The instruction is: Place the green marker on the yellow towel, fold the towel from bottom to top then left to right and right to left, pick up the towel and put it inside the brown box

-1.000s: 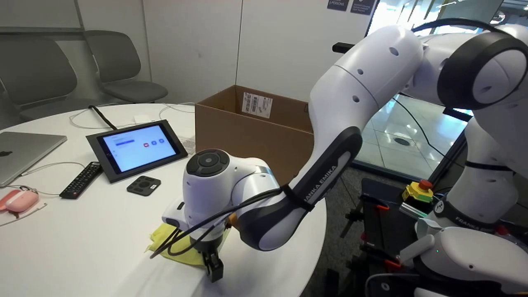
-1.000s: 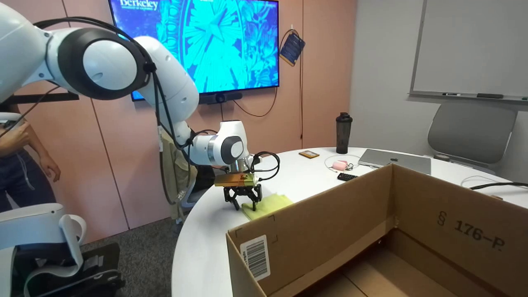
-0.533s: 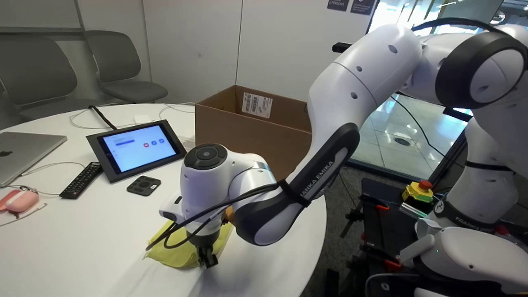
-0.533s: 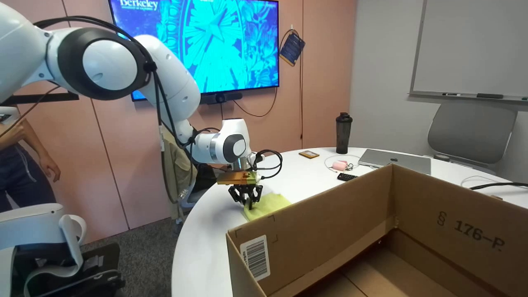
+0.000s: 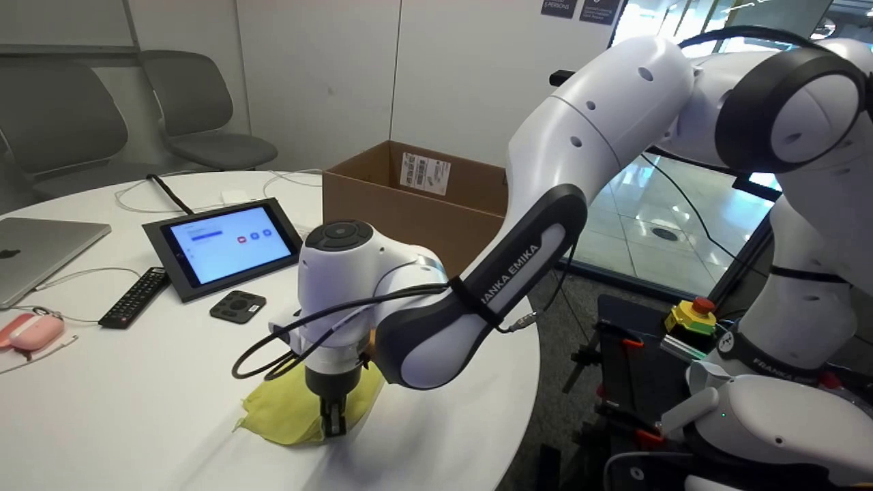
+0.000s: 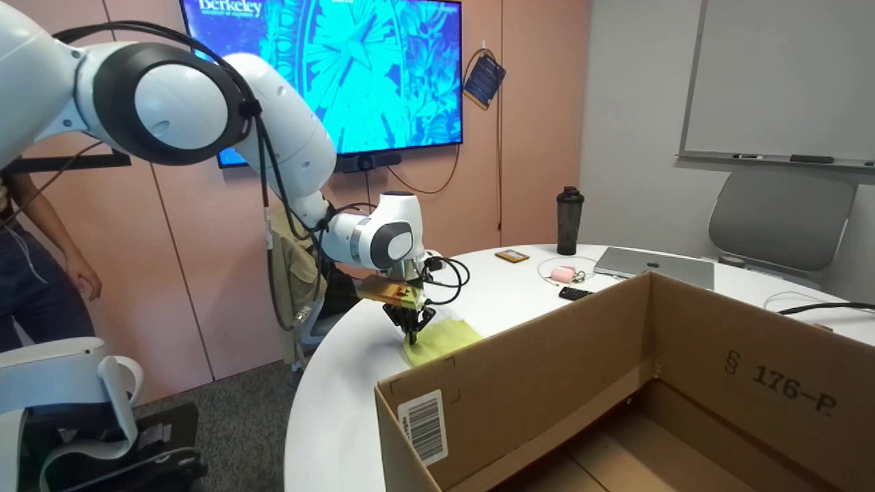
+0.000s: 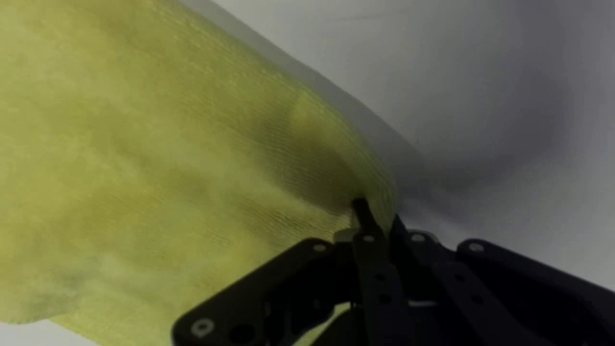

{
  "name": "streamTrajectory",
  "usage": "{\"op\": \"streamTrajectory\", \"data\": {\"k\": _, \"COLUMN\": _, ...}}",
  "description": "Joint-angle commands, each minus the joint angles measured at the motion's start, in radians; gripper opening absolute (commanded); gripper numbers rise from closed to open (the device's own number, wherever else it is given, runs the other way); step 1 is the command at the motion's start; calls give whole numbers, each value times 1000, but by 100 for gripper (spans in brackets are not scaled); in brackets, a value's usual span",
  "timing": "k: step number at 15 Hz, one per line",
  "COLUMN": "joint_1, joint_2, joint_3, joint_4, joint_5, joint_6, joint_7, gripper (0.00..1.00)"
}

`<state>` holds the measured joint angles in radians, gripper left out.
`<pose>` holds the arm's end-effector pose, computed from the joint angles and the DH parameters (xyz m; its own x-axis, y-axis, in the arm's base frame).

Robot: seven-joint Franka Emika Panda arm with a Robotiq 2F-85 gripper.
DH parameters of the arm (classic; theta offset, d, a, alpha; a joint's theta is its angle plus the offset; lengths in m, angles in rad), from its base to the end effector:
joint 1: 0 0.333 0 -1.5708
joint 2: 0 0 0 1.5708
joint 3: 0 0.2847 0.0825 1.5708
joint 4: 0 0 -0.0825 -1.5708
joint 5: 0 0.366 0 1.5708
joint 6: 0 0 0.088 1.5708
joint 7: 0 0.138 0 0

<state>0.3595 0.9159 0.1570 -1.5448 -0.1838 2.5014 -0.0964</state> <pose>0.5849 0.3194 0.0800 0.7677 0.6383 0.0564 0.6394 -0.7689 -0.0015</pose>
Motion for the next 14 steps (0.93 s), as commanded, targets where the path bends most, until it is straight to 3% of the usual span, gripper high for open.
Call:
{"op": "streamTrajectory", "data": {"k": 1, "joint_1": -33, "joint_2": -49, "joint_3": 20, "joint_4": -46, "joint_5": 85, "joint_6": 43, "joint_7": 90, "gripper": 4}}
{"op": "streamTrajectory", "data": {"k": 9, "joint_1": -13, "joint_2": -178, "joint_3": -32, "joint_4": -193, "joint_5": 156, "joint_6": 187, "joint_7": 297, "gripper": 4}}
{"op": "streamTrajectory", "data": {"k": 14, "joint_1": 61, "joint_2": -269, "joint_3": -120, "joint_4": -336, "joint_5": 166, "joint_6": 269, "joint_7": 548, "gripper": 4}}
